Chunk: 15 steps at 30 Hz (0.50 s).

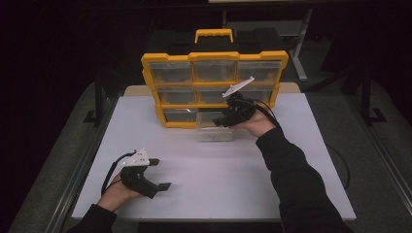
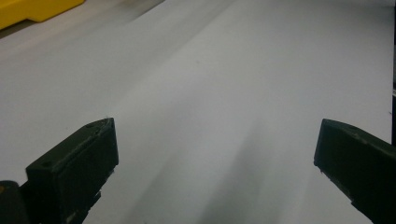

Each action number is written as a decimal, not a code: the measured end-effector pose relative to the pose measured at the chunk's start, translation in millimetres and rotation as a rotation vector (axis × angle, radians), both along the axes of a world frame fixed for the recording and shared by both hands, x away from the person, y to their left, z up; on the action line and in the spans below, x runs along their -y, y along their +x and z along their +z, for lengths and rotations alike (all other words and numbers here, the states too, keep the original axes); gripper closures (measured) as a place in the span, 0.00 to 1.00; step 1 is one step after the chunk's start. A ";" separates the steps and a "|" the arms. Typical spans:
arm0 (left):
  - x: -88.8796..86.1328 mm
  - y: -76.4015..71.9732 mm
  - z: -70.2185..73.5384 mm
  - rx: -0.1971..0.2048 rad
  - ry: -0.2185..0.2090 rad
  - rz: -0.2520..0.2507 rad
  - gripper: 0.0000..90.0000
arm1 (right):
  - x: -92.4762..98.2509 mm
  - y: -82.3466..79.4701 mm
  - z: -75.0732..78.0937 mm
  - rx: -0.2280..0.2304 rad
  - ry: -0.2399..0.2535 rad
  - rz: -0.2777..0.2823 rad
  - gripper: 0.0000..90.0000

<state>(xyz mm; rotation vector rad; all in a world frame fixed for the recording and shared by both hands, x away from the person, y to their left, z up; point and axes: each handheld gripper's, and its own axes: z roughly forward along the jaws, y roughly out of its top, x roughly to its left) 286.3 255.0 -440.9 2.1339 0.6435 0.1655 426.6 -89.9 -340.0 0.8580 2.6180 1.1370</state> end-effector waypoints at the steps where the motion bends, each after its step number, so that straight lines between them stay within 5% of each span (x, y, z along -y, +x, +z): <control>1: 0.0 0.1 0.1 0.000 -0.001 0.000 0.00 | 2.4 -2.0 0.7 -0.005 0.012 -0.006 0.41; 15: 1.0 -0.2 -0.4 -0.003 0.001 -0.006 0.00 | 28.8 -25.3 -7.4 0.030 0.038 -0.057 0.22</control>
